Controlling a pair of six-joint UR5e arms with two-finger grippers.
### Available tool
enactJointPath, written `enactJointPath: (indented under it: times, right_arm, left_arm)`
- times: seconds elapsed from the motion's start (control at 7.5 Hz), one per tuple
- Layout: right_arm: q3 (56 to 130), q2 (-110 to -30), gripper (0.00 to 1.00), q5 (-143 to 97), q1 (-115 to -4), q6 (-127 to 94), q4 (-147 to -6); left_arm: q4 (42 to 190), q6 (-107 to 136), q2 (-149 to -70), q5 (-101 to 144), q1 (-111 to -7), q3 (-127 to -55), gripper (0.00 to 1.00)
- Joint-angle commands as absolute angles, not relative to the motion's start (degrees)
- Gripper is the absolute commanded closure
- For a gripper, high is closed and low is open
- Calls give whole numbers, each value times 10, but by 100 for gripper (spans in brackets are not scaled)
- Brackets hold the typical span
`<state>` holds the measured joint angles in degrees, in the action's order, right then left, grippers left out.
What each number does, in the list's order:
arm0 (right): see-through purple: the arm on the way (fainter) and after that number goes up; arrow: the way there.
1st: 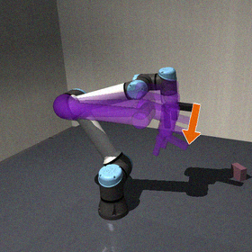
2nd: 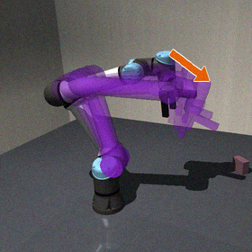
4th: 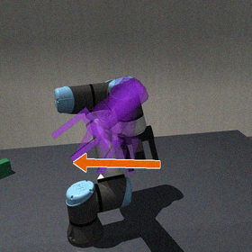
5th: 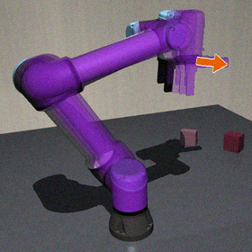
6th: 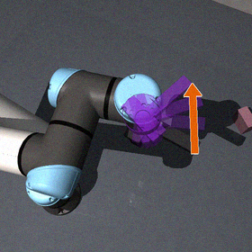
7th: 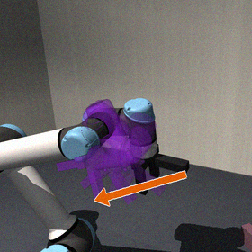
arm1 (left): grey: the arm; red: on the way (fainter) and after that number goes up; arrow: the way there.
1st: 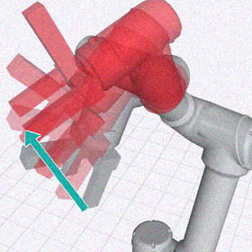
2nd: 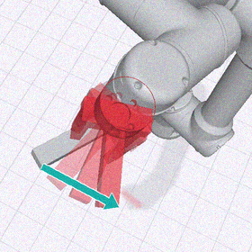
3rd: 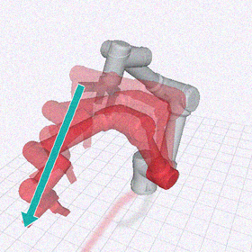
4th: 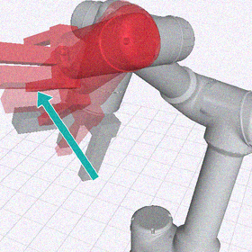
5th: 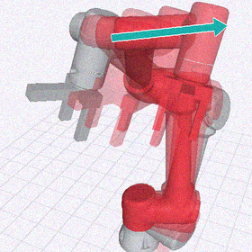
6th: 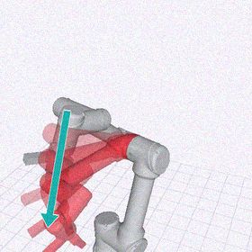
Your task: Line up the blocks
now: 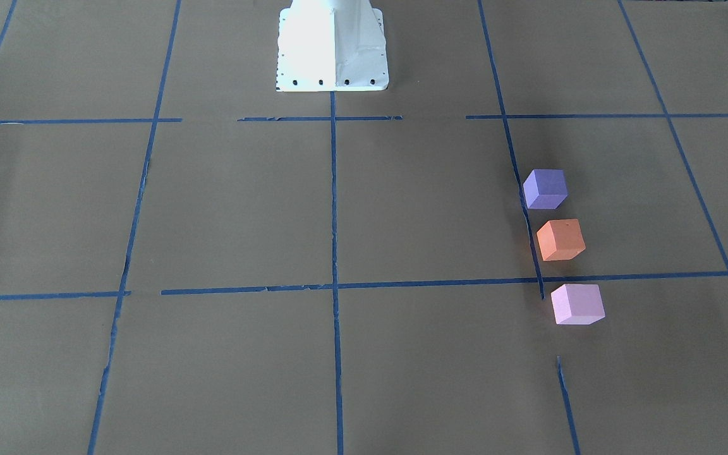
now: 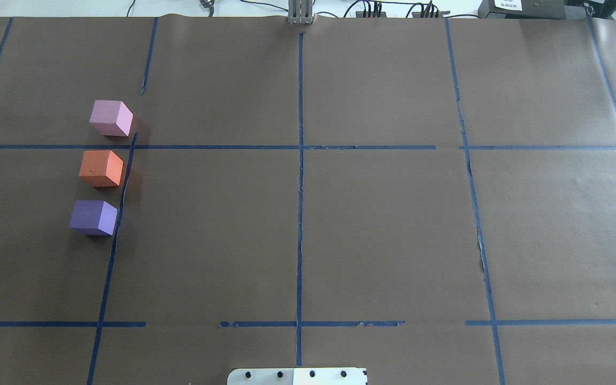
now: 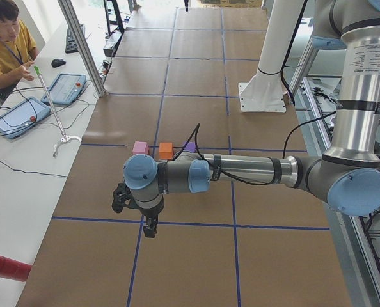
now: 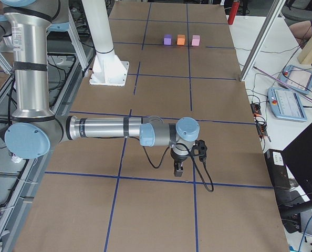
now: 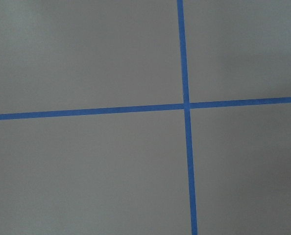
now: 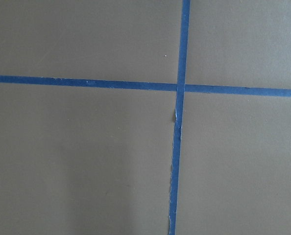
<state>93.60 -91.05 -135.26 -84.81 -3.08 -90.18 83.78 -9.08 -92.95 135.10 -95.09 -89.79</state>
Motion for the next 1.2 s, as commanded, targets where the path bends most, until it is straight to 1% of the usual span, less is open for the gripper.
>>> enactJointPath:
  times: [0.0, 0.27, 1.07]
  right_arm:
    - [936, -911, 0, -1353, -848, -31, -902]
    - [936, -911, 0, -1353, -848, -31, -902]
    - [936, -911, 0, -1353, -848, -31, -903]
  left_arm:
    - [840, -91, -932, 1351, -951, -903, 0]
    - [841, -92, -944, 1350, -951, -905, 0]
    - [845, -93, -946, 1351, -951, -914, 0]
